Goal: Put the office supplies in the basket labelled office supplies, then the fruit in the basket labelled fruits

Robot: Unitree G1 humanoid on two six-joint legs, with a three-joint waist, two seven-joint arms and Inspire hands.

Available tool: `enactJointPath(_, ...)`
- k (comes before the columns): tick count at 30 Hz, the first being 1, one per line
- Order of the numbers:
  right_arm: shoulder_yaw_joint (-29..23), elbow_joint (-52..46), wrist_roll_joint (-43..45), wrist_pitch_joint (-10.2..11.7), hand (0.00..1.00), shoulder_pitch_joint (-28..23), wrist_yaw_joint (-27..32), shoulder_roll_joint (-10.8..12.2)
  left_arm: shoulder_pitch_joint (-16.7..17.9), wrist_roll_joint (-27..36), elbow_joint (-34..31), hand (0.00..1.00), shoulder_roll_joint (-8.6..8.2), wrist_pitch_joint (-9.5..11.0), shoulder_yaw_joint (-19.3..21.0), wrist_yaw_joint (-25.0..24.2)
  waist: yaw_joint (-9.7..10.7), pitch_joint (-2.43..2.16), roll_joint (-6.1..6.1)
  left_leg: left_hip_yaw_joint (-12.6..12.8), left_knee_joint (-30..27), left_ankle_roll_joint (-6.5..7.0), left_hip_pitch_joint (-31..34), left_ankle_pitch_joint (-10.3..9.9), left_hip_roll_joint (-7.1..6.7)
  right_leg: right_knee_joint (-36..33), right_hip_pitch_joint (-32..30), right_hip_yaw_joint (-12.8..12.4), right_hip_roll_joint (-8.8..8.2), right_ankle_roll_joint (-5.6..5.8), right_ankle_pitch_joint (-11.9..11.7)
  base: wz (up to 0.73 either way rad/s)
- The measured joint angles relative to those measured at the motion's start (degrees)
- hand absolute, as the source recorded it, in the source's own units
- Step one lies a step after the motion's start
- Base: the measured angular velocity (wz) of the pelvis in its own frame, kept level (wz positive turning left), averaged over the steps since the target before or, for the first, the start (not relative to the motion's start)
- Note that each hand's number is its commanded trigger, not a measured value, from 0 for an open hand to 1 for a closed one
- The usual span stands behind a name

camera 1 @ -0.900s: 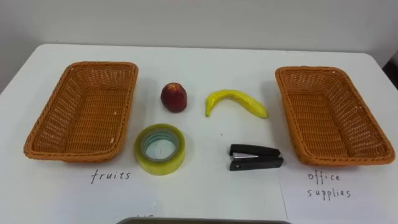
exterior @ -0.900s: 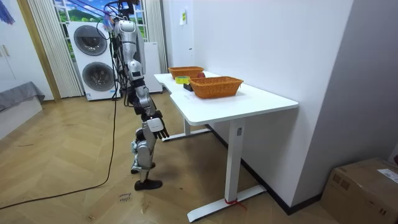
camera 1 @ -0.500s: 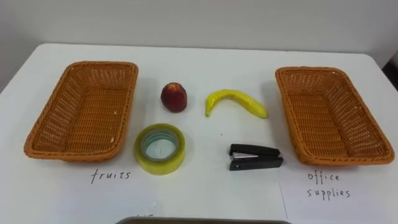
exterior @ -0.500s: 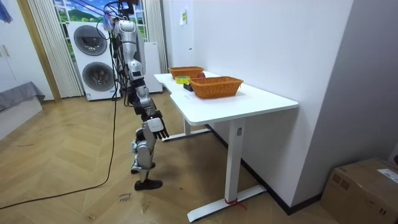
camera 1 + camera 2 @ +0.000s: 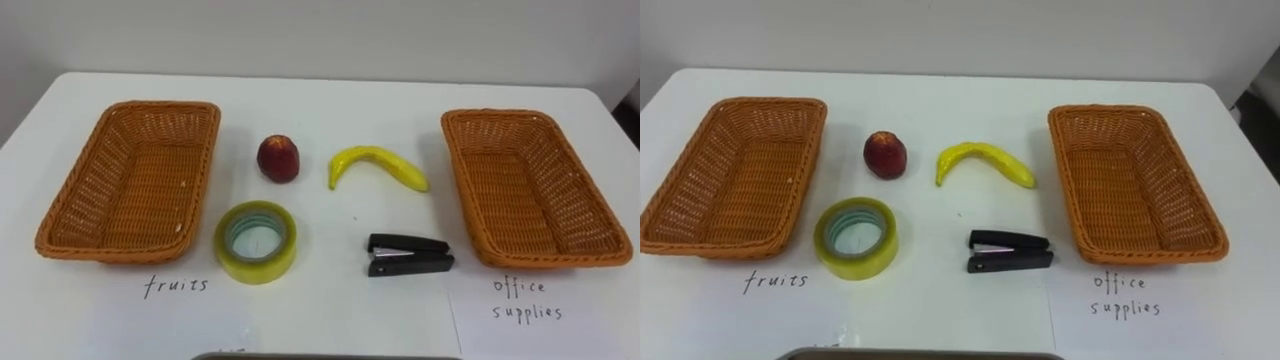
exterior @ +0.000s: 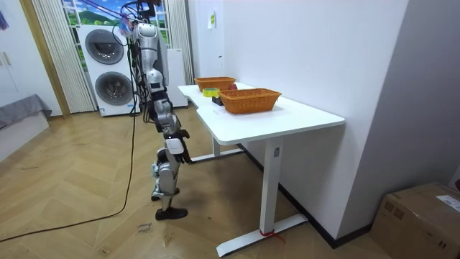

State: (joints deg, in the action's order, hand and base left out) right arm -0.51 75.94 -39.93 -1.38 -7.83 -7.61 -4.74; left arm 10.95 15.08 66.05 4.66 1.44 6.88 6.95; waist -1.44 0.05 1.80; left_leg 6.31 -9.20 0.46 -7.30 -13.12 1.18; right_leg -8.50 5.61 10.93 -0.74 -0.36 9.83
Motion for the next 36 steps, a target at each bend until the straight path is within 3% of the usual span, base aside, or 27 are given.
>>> enactJointPath(8,-11.2,1.7,-6.5,-1.7,0.00,-3.0,3.9,-0.3,2.4,-0.6,0.3,0.00,0.67,-1.8,4.3,0.4,4.1,0.10,0.39,0.1,0.6,0.00,-1.5,0.0,0.10,-0.2,1.3,-0.7,0.18,0.04,0.4,-0.01)
enactJointPath(18,-20.2,1.0,-11.8,-2.5,0.00,-4.6,9.0,-1.5,4.1,-3.7,-0.1,0.00,0.92,-2.9,6.5,1.4,6.1,0.06,1.08,0.3,0.6,0.04,-2.0,-0.1,0.07,-0.4,1.5,-1.6,0.42,0.01,0.4,-0.02)
enactJointPath(22,-26.7,-1.0,-15.5,-2.4,0.00,-3.5,12.1,-2.6,4.1,-6.6,-0.2,0.00,1.17,-2.9,8.8,1.7,6.4,0.06,0.96,1.1,0.7,0.01,-2.1,-0.1,0.22,-0.4,1.2,-2.6,0.70,-0.04,0.4,-0.08)
enactJointPath(27,-32.9,-8.3,-19.3,-1.5,0.00,-1.9,19.4,-3.4,4.4,-9.9,-1.0,0.00,1.48,-3.0,9.2,2.6,7.2,0.00,0.95,1.4,1.0,0.00,-2.1,-0.1,0.20,-0.6,0.6,-3.0,0.69,-0.09,0.4,-0.07)
enactJointPath(36,-39.6,-24.1,-20.5,3.4,0.00,-0.5,32.1,-4.7,5.6,-11.4,-3.6,0.00,2.22,-2.9,11.1,3.2,8.5,-0.15,1.64,1.7,0.8,0.02,-1.0,-0.1,0.14,-1.3,-0.7,-3.1,0.62,-0.06,0.5,-0.01)
